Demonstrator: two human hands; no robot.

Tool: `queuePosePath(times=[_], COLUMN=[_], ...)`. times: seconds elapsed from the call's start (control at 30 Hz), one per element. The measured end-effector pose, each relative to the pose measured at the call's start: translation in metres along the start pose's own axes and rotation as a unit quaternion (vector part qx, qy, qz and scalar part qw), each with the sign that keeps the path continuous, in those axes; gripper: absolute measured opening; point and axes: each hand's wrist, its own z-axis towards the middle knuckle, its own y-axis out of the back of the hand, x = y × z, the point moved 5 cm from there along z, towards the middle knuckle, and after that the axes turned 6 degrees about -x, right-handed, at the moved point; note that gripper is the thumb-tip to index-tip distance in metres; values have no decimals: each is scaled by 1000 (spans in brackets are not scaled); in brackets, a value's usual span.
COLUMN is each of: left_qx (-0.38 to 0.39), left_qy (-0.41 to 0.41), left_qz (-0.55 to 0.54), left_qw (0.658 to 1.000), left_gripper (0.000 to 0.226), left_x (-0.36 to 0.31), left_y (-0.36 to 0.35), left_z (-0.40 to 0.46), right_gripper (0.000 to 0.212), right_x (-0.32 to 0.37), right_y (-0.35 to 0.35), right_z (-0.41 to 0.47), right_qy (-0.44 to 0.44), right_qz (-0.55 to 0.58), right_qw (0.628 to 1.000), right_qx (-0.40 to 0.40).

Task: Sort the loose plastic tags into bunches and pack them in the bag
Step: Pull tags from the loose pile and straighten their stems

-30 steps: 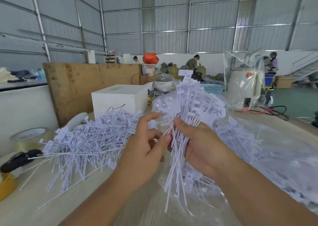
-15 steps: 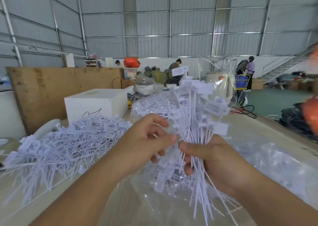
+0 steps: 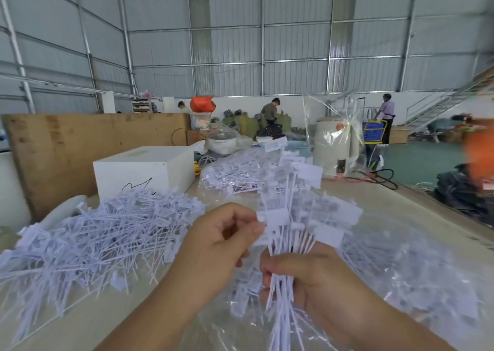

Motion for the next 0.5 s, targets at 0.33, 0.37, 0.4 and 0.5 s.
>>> queuePosePath(times=[0.33, 0.37, 0.4, 0.5], left_qx=[-88, -105, -114, -63], left_qy=[28, 15, 0, -47], left_qz=[-120, -108, -97, -56], left_qw=[988, 989, 989, 995], left_gripper=[15, 17, 21, 43], left_x=[-11, -17, -27, -60], left_y=[11, 15, 17, 8], left_z=[13, 20, 27, 42], right_gripper=[5, 5, 6, 16], right_x=[0, -1, -1, -5], right_y=[-14, -17, -20, -23], right_z=[-1, -2, -3, -3], right_qy=[52, 56, 60, 58], right_qz=[5, -1, -10, -50], right_qw=[998, 997, 997, 994], right_qx=[32, 44, 55, 72])
